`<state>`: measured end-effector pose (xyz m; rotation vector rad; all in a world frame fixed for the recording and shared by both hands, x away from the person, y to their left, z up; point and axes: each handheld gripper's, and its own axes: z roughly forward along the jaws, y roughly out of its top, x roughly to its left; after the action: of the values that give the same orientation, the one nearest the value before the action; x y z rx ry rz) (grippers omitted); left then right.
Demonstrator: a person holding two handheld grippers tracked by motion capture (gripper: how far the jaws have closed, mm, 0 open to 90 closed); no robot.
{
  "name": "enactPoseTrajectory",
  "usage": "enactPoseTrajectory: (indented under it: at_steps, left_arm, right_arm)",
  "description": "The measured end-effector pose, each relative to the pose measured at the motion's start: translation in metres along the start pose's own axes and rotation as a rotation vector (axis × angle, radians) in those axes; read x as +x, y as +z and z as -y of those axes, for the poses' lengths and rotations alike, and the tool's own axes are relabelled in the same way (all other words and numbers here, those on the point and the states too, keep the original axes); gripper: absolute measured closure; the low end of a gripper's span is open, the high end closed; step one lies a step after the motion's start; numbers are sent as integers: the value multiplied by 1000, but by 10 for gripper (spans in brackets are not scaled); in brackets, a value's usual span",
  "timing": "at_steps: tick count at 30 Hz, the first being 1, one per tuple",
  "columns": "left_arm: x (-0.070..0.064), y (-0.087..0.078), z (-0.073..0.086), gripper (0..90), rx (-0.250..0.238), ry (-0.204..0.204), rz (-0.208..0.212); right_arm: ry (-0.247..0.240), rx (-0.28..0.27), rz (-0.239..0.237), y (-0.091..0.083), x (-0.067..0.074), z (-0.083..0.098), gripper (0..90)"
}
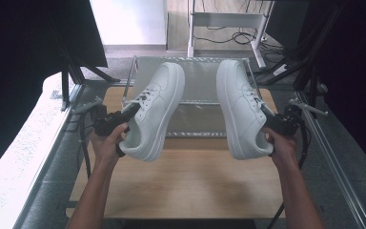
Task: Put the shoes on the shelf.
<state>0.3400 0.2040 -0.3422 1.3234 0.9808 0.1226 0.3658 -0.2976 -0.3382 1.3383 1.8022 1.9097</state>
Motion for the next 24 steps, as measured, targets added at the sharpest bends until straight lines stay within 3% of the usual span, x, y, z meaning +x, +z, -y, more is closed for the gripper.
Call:
enactPoseTrajectory:
  at_steps: [8, 13, 24]
  left_arm:
    - [-1, 6, -6, 839, 0, 2, -7]
    - [2, 12, -12, 840, 2, -19, -1]
    - [11, 27, -24, 840, -5, -31, -42]
  right_arm:
    - [17, -3, 18, 8, -3, -5, 875]
    - [15, -6, 36, 10, -4, -11, 875]
    - [22, 0, 61, 20, -1, -23, 875]
